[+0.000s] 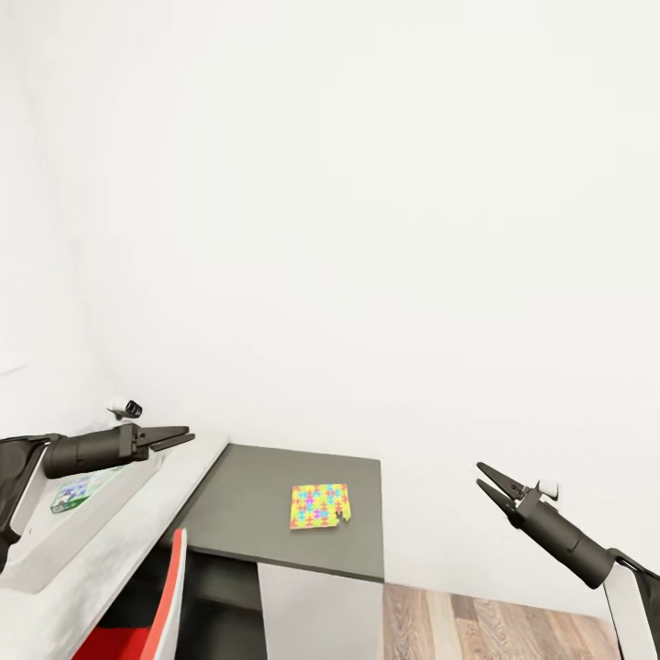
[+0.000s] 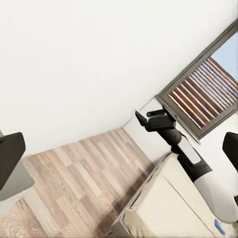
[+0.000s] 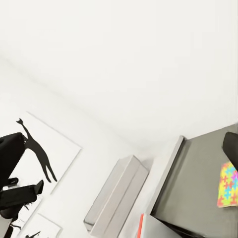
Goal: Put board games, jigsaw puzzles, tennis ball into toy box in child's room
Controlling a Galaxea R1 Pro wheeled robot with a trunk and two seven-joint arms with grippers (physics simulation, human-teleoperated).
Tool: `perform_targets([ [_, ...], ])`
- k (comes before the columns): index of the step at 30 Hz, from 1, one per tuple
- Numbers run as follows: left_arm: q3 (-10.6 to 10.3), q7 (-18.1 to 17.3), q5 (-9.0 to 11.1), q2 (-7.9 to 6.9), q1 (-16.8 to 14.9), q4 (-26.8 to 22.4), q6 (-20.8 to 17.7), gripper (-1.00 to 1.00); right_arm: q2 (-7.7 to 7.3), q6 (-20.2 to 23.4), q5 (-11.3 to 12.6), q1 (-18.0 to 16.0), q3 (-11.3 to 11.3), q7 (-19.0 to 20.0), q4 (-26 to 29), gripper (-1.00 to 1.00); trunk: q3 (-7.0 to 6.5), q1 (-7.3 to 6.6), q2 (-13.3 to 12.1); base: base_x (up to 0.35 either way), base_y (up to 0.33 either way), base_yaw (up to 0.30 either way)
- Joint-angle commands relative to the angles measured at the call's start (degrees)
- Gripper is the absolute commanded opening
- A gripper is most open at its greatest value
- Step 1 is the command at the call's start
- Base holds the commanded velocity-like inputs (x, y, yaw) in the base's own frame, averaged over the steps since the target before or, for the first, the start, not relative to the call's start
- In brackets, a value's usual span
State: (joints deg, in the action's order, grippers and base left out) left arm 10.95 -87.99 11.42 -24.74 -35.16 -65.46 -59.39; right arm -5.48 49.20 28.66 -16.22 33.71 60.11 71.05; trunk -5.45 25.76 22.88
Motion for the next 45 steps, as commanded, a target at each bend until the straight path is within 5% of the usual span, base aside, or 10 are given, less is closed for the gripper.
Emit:
perform_targets([
  [1,-0.04,-0.20,0.01,0.00,0.01,-0.01,-0.61,1.00,0.02,0.28,0.08,-0.04,0.04,0.13,-0.02,1.00,-0.01,0.02,0.04,0.000,0.000,-0.281],
  [11,-0.15,-0.25,0.01,0.25,0.01,-0.01,-0.61,1.00,0.03,0.28,0.08,-0.04,0.21,0.08,0.01,1.00,-0.33,0.02,0.04,-0.009,0.000,-0.258],
  [29,-0.29,-0.19,0.01,0.45,0.01,-0.01,-0.56,1.00,0.13,0.35,0.08,-0.04,1.22,-0.09,0.05,1.00,-0.39,0.02,0.04,-0.125,0.000,-0.033],
  [45,-0.46,-0.18,0.01,0.44,0.01,-0.01,-0.55,1.00,-0.11,0.58,0.17,-0.04,1.34,0.01,-0.09,1.00,-0.93,0.02,0.04,-0.200,0.000,-0.253],
])
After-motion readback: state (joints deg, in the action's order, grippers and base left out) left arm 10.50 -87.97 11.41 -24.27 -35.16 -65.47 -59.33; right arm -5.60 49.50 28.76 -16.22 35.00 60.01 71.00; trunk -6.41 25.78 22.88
